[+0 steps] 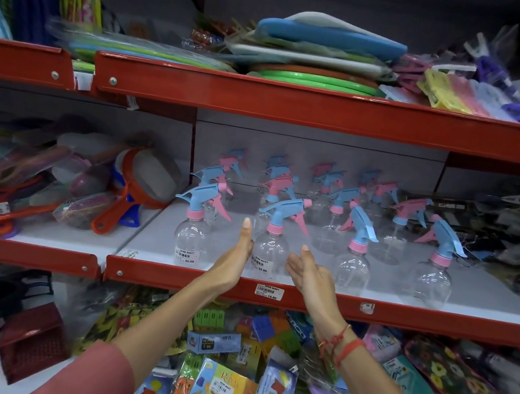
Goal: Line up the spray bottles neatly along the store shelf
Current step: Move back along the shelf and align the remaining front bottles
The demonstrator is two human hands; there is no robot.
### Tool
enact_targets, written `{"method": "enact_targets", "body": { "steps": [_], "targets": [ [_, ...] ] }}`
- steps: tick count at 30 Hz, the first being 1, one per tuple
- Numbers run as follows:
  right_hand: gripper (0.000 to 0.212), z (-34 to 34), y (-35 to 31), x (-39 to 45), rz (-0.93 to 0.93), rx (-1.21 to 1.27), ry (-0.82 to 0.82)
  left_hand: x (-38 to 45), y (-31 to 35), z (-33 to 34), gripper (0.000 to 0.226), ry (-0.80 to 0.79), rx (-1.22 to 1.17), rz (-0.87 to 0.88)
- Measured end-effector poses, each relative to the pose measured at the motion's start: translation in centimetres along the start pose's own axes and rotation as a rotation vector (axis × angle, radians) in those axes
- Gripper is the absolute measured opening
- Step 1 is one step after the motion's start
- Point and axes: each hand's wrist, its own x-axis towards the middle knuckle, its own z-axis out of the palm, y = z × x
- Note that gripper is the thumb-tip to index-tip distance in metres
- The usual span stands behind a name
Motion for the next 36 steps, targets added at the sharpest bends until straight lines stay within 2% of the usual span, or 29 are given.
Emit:
{"method": "enact_targets", "body": {
  "steps": [12,17,22,26,30,33,36],
  "targets": [
    [0.056,0.2,0.2,0.1,-0.009,0.009,0.025,0.3,-0.7,-0.2,0.111,0.009,-0.027,0.045],
    [0.053,-0.6,0.6,-0.9,-0.027,0.046,0.05,-1.4,-1.6,-0.2,0.111,0.158,-0.064,0.061],
    [0.041,-3.4,0.5,-2.5,-0.169,0.077,0.177,-4.0,-1.4,1.8,0.078,0.385,-0.25,0.338],
    [0.042,-6.6,0.0,-3.6,-0.313,0.045,0.398,-4.1,0.2,5.1,0.077,0.264,-0.243,0.366],
    [0.038,-9.9,0.8,-3.4,-0.317,0.023,0.557,-3.1,1.5,9.3,0.079,0.138,-0.208,0.265],
    [0.036,-11.2,1.0,-2.3,-0.21,-0.032,0.51,-2.1,2.1,11.8,0.058,0.107,-0.122,0.152],
    [0.057,-11.3,0.7,-1.2,-0.032,-0.173,0.323,-1.6,3.1,13.6,0.056,0.068,-0.107,0.116]
  ]
}}
